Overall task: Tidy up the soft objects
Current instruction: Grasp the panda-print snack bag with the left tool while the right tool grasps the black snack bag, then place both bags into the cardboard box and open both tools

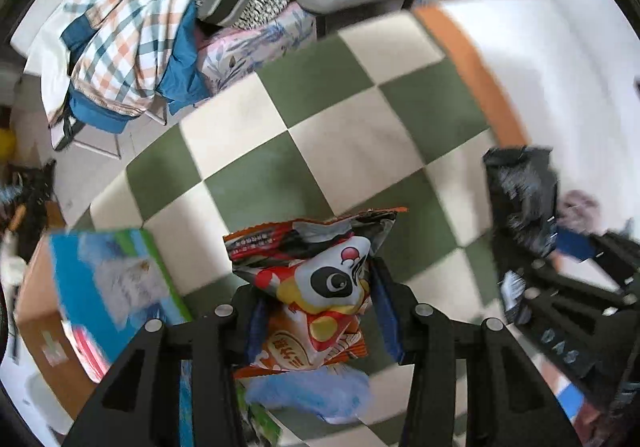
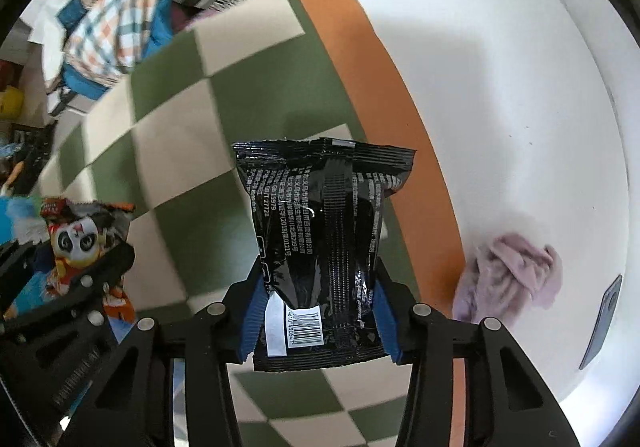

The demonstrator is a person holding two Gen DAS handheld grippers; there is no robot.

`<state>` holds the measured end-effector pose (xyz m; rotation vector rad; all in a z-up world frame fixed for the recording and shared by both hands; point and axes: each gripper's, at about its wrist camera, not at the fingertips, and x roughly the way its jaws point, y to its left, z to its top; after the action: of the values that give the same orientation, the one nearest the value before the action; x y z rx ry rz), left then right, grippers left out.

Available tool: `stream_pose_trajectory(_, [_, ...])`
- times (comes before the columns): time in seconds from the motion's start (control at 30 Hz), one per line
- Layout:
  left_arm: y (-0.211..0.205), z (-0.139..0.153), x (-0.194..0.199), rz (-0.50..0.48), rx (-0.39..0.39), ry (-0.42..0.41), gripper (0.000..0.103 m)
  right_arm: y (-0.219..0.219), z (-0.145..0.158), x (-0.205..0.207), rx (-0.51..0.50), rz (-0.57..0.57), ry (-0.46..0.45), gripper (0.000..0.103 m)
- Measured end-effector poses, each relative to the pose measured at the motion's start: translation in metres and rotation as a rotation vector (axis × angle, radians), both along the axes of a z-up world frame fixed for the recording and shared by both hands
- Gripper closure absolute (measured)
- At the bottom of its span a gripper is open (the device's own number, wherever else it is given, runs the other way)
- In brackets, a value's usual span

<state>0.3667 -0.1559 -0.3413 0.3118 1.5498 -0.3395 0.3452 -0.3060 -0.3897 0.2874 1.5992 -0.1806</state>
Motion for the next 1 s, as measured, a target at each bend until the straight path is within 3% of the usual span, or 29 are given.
stream_pose_trajectory(0.27, [0.062, 0.094, -0.058, 0.124, -0.165, -0.107, 0.060, 0.045, 0.086, -0.045, 0.058, 0.091, -0.137, 0.053])
stream_pose_trajectory(0.5, [0.166, 0.149, -0.107, 0.235, -0.201, -0.175, 0.060, 0.128, 0.144, -0.087, 0.169, 0.191, -0.211, 0.053])
stream_pose_trajectory(0.7, [0.275, 0.144, -0.126, 0.371, -0.119, -0.156, 0.060, 0.237, 0.157, -0.105, 0.288, 0.310, -0.221, 0.053])
stream_pose_trajectory(0.9, [0.368, 0.101, -0.127, 0.509, -0.087, -0.051, 0.060, 0.349, 0.137, -0.099, 0.370, 0.396, -0.175, 0.053])
stream_pose_trajectory(1.0, [0.397, 0.078, -0.122, 0.564, -0.100, 0.014, 0.060, 0.380, 0.125, -0.094, 0.377, 0.417, -0.148, 0.053])
